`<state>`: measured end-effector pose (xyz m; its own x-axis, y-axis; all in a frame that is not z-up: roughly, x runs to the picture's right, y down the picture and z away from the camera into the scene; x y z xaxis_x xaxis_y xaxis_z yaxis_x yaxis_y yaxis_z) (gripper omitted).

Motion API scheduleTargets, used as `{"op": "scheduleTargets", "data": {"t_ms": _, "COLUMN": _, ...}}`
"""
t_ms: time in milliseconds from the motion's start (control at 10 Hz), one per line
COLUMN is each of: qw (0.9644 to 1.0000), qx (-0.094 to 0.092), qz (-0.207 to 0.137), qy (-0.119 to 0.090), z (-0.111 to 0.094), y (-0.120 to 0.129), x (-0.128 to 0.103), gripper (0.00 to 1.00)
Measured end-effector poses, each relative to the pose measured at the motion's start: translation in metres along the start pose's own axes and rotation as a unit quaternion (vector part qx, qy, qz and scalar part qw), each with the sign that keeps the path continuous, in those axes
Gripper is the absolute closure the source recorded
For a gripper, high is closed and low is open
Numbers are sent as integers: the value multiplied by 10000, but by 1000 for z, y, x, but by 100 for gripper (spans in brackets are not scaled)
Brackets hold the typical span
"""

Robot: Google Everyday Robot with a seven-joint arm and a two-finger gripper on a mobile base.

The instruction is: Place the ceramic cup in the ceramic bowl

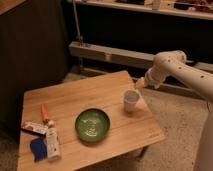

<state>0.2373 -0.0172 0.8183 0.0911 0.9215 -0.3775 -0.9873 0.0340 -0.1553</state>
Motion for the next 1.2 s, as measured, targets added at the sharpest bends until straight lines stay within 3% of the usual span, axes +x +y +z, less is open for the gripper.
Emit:
{"op": "scheduleTargets", "data": {"t_ms": 700, "qw": 9991, "qx": -179, "qz": -180, "qy": 350, "z": 44, "y": 21, "x": 35, "gripper": 27}}
{"op": "scheduleTargets", "data": {"t_ms": 900, "qw": 9981, "qx": -285, "qz": -193, "qy": 514, "z": 64, "y": 28, "x": 48, "gripper": 39}}
{"op": "scheduleTargets", "data": {"t_ms": 1200, "qw": 9968, "qx": -405, "qz": -189, "qy": 664, "z": 76, "y": 32, "x": 57, "gripper": 71}}
